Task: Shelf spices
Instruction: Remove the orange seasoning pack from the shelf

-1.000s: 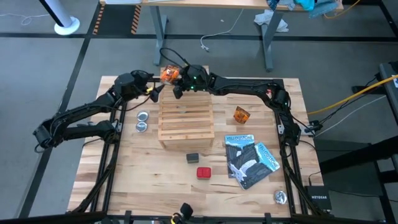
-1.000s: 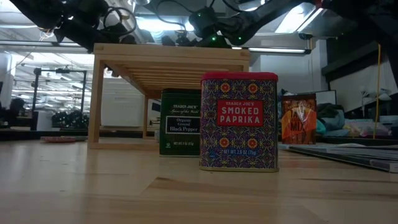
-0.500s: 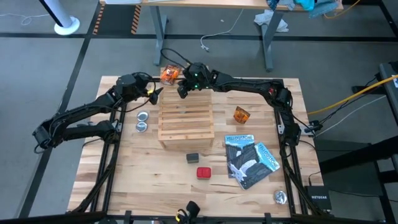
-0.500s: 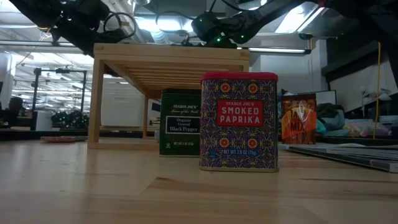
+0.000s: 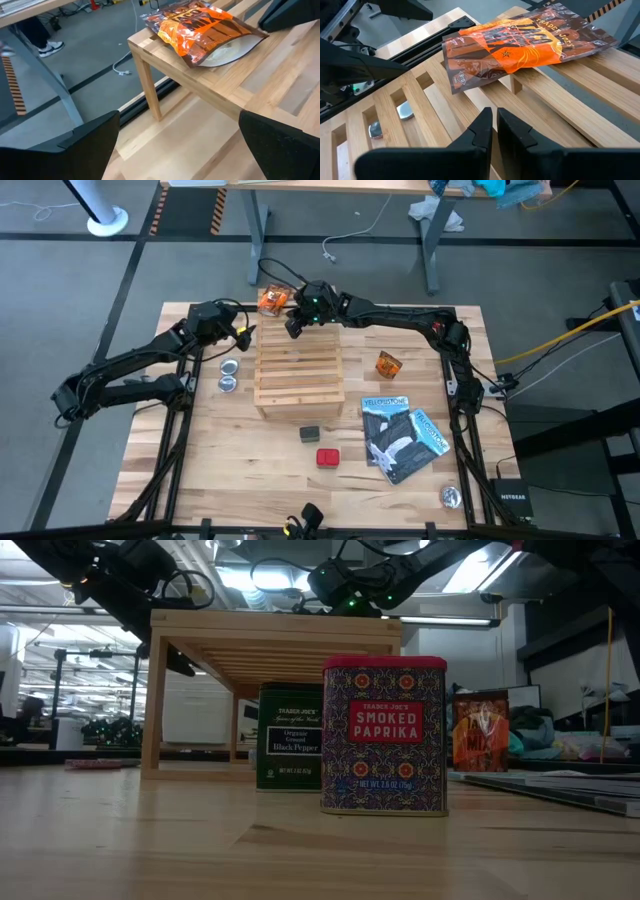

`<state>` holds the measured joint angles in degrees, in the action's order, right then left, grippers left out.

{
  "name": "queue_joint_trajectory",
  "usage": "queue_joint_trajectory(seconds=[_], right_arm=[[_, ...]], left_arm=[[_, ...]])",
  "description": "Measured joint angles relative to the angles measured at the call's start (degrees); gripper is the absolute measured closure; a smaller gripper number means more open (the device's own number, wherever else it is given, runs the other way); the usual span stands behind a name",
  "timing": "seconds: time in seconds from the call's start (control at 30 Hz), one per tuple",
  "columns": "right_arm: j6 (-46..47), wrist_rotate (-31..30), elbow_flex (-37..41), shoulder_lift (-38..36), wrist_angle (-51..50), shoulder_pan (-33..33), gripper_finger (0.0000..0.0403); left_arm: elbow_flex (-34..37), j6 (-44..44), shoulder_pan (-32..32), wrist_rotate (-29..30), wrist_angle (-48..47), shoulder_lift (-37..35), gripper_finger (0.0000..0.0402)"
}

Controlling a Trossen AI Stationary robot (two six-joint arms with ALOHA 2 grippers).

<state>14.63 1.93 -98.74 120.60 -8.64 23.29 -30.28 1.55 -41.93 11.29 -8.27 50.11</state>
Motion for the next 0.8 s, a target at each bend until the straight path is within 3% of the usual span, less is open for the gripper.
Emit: queue_joint_trajectory(seconds=[0.23, 0.53, 0.8], right_arm=[[0.00, 0.00, 0.00, -0.02, -0.44, 0.00, 0.0370], [0.02, -0.18, -0.02, -0.24, -1.85, 0.02, 0.0370], [0.02, -0.31, 0.00, -0.15, -1.77, 0.02, 0.0370]], left_arm=[[0.00, -1.37, 0.10, -3.03, 0.34, 0.88, 0.0002], [-0.02, -1.56, 2.49, -2.96, 3.31, 5.85, 0.0002], [0.09, -2.33, 2.51, -3.02, 5.84, 6.16, 0.0002]])
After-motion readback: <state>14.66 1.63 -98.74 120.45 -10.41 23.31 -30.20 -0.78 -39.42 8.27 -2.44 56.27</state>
